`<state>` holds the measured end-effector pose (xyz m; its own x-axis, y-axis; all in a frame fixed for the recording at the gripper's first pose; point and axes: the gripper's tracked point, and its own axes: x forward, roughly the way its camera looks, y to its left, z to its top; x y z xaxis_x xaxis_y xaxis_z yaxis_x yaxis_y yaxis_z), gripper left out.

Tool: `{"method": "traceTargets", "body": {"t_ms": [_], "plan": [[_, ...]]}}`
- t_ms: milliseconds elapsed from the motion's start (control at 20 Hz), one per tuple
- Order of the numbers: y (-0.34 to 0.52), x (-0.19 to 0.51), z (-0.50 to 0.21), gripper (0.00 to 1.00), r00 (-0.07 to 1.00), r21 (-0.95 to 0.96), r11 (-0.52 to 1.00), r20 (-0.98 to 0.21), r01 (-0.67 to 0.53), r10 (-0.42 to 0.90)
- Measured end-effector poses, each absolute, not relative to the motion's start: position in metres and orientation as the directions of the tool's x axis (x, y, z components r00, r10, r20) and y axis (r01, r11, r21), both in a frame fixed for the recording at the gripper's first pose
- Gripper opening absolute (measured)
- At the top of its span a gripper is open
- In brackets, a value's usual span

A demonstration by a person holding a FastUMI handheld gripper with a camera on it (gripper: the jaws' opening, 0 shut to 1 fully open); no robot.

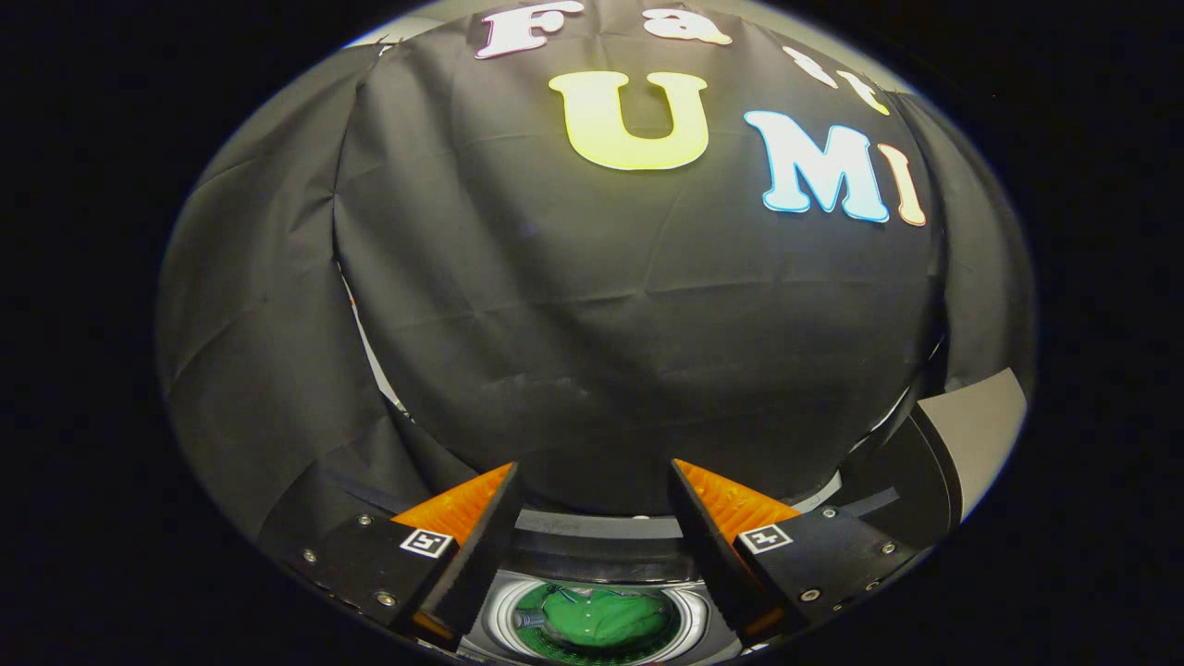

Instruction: Put the clothes into the washing machine and then close the washing machine lid.

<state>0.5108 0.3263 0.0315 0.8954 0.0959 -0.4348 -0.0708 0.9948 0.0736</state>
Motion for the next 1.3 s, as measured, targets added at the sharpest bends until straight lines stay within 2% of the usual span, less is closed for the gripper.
{"method": "traceTargets", "body": {"t_ms": [500,1300], "plan": [[0.331,0.465,0.024,0.96,0.916,0.063,0.994,-0.387,-0.093,0.11],[0.337,0.419,0.004,0.96,0.901,0.086,0.987,-0.403,-0.139,0.162]]}}
